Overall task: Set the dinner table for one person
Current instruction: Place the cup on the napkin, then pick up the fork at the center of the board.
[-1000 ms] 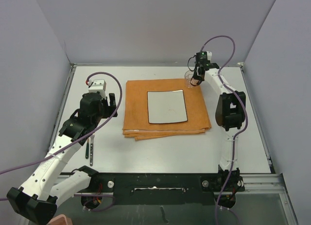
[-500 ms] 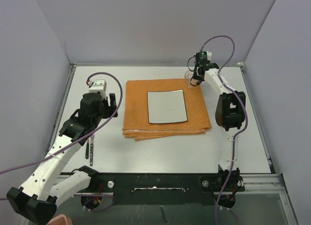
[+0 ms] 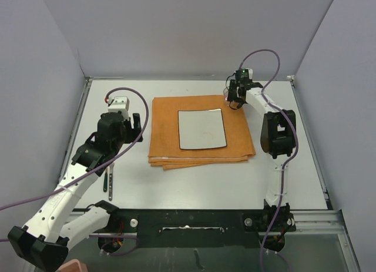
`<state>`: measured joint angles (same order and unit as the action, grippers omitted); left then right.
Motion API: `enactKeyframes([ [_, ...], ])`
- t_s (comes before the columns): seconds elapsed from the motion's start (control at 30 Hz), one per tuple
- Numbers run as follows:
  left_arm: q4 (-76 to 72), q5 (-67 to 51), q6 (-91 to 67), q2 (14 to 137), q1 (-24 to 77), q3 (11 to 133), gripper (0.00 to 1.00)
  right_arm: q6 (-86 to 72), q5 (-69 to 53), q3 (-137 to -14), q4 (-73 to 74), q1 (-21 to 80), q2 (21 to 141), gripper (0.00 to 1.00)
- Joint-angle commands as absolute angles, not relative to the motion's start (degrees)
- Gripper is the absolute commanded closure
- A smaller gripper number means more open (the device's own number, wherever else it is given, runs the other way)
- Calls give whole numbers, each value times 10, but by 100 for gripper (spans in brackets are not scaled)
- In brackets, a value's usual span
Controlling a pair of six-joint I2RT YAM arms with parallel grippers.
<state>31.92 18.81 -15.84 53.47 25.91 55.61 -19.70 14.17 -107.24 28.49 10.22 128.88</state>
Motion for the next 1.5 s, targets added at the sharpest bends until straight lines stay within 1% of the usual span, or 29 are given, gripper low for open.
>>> enactKeyframes([
  [0.0,297,191,-153,525,264,554,28,-180,131,-1107,250,106,1238,41],
  [0.43,299,193,-154,523,265,547,28,-186,128,-1177,262,100,1228,40],
  [0.6,293,201,-153,523,265,537,28,-176,139,-1204,268,95,1197,38],
  [0.73,282,209,-176,531,263,512,27,-186,144,-1196,267,88,1147,38],
  [0.83,275,209,-208,555,250,491,27,-198,142,-1125,224,87,1061,38],
  [0.9,279,209,-227,584,243,499,26,-209,130,-1071,190,86,1010,35],
  [1.0,306,206,-266,636,224,533,26,-230,106,-1040,204,85,956,35],
  [1.07,330,223,-302,658,215,553,26,-238,86,-998,204,86,917,35],
  [1.2,433,279,-379,689,193,583,26,-244,65,-913,192,86,840,36],
  [1.3,505,287,-461,701,156,593,27,-238,59,-872,190,86,808,35],
  [1.4,543,286,-520,700,144,588,27,-239,56,-852,190,86,793,35],
  [1.47,567,256,-553,700,123,581,27,-245,54,-845,194,87,789,35],
])
